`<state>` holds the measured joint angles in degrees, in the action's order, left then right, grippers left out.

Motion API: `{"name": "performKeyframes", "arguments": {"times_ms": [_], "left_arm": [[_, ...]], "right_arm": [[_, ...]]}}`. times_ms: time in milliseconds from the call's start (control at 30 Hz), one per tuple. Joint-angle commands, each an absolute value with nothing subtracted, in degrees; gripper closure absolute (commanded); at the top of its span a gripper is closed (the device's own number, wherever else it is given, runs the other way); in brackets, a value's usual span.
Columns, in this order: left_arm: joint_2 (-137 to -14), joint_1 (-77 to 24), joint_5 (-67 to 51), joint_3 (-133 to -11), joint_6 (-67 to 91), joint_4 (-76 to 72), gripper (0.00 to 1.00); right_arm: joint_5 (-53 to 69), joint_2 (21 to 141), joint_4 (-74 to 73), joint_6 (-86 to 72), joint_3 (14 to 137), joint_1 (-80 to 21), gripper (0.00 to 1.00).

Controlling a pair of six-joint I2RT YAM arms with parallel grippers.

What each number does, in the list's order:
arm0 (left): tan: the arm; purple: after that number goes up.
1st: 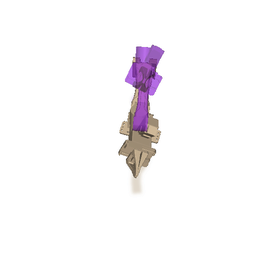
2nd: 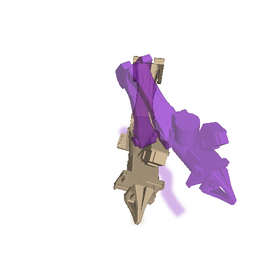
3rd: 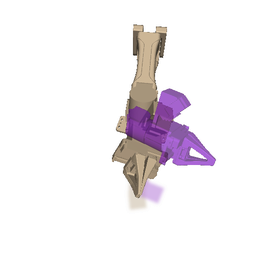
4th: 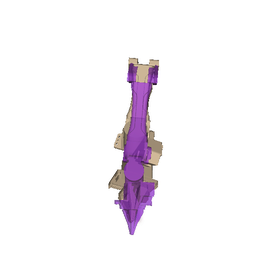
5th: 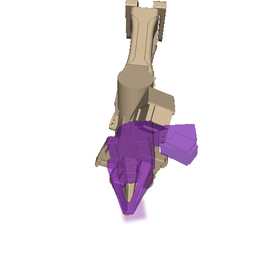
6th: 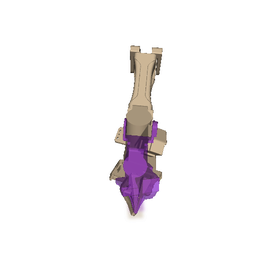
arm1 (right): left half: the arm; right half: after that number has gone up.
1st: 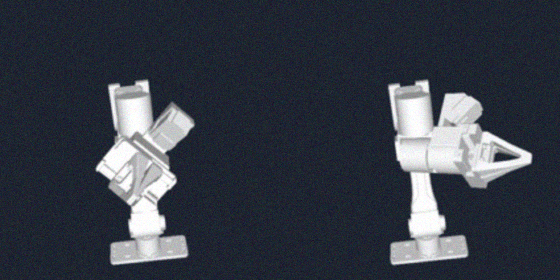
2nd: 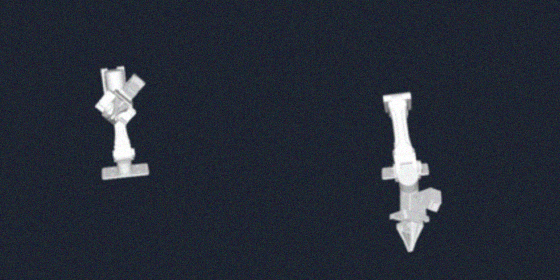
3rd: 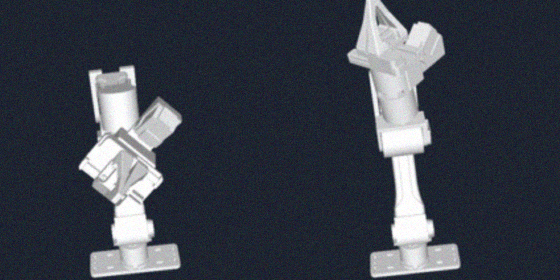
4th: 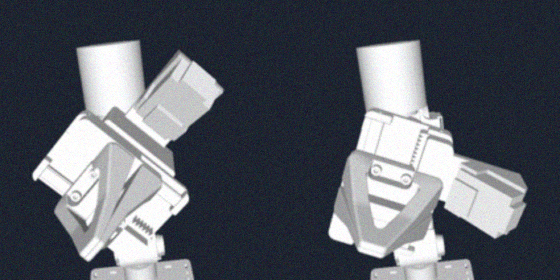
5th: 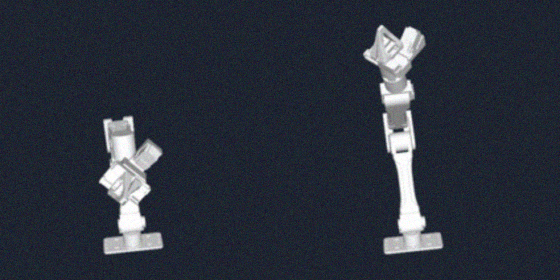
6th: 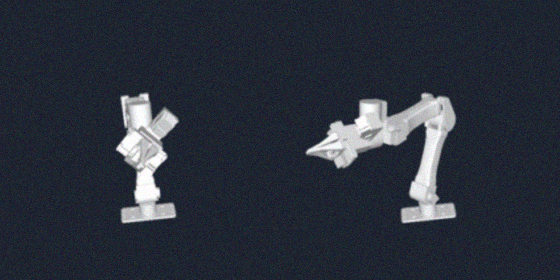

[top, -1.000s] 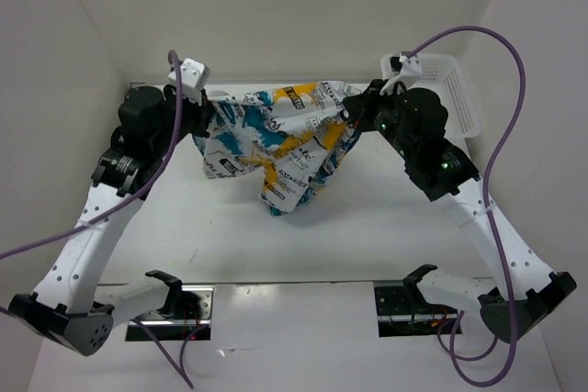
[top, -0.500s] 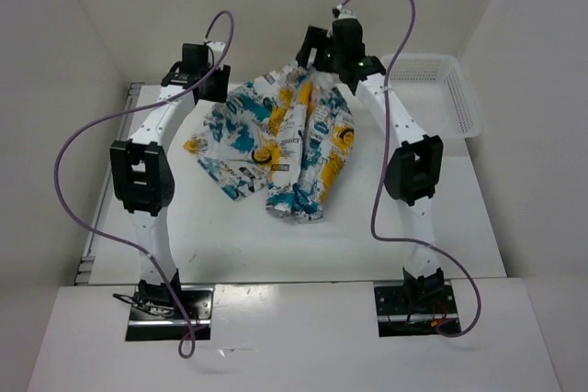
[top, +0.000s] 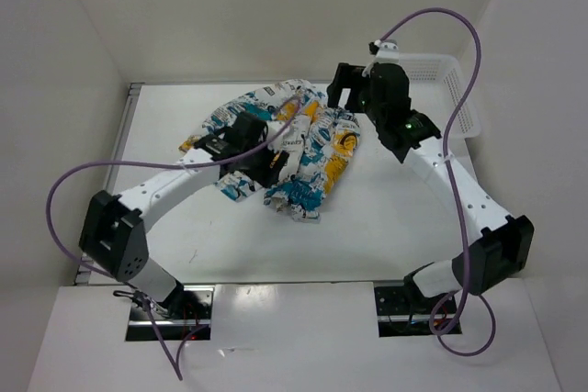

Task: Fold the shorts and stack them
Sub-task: Move the shorts to the center of the board, then flatten the shorts out

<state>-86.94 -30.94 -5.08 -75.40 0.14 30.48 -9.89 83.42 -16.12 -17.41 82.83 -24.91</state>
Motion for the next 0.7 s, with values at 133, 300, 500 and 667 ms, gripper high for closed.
{"name": "performKeyframes", "arguments": {"times_ms": [133,300,500,667], "left_arm": [[-95.78,-34.19,3.41,-66.45,0.0,24.71,0.25],[-98.34,-34.19,4.14,-65.57,0.0,18.37,0.26],[-99.49,-34.19,-5.44,-65.22,0.0,19.25,0.59],[-99.49,-34.19,-9.84,-60.82,0.0,20.05,0.87]], "right_arm": [[-14.94,83.76,-14.16,-17.48,69.81,-24.52,0.02],[-13.62,83.84,-11.87,-19.6,63.91,-24.52,0.04],[-12.39,87.53,-10.46,-21.44,61.62,-25.05,0.04],[-12.39,88.15,-9.32,-23.11,61.08,-25.05,0.04]]}}
